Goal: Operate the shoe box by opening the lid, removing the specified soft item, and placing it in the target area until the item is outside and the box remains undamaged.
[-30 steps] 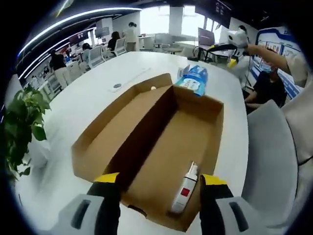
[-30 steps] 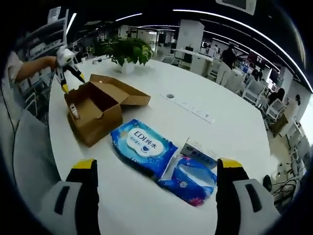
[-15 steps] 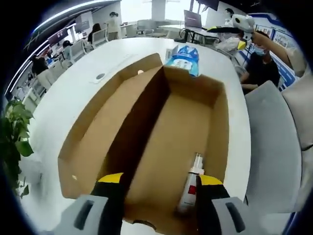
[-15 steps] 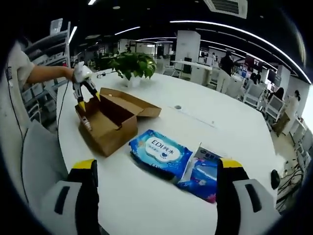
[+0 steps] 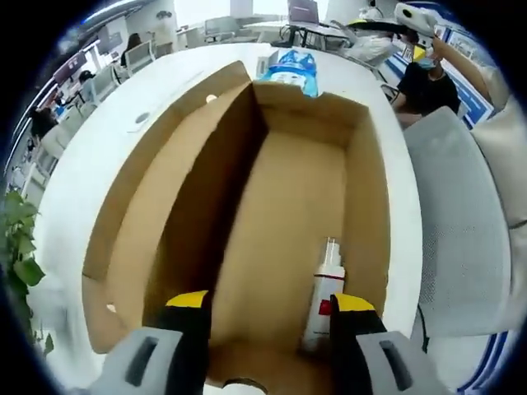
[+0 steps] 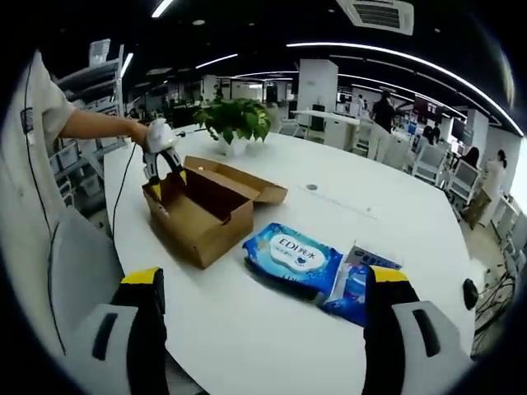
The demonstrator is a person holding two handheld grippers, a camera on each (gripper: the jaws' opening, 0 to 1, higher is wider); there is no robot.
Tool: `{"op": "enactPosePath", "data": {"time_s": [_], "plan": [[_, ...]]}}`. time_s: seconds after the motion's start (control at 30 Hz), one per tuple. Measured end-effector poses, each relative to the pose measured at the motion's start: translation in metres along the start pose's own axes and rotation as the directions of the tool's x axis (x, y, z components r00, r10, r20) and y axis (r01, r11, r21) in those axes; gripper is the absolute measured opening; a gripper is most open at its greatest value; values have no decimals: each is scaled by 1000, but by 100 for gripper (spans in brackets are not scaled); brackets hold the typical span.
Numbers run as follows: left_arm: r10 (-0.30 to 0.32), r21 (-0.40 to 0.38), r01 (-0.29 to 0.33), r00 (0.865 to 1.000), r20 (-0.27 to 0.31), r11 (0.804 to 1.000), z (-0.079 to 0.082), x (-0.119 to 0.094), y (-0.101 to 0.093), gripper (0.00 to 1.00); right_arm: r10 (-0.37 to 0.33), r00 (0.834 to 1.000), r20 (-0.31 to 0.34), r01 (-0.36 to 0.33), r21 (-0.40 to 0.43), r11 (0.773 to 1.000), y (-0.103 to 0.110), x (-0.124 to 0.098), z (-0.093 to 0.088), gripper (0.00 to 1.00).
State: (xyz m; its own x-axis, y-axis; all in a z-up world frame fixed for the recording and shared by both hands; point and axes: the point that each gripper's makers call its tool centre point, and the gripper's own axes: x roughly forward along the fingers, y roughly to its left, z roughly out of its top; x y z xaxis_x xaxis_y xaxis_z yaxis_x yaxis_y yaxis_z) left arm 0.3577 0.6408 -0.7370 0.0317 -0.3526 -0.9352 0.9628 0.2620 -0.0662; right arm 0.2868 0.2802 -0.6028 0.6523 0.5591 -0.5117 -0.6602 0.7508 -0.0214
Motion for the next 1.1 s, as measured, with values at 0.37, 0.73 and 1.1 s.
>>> {"op": "enactPosePath", "data": {"time_s": [0.37,0.73,1.1], "plan": [[-96,79,104,990,-106,991,-10,20,-12,58,-27,1000,-1,27,53,998,5,-8,-20,96],[-143,112,155,983,-112,981,-7,28,-22,59,-44,999,16,43,79,996,13,-8,-25,96],[-105,140,118,990,-95,983,-12,42,-18,40,-45,999,15,44,91,995,19,-5,-28,96]]}}
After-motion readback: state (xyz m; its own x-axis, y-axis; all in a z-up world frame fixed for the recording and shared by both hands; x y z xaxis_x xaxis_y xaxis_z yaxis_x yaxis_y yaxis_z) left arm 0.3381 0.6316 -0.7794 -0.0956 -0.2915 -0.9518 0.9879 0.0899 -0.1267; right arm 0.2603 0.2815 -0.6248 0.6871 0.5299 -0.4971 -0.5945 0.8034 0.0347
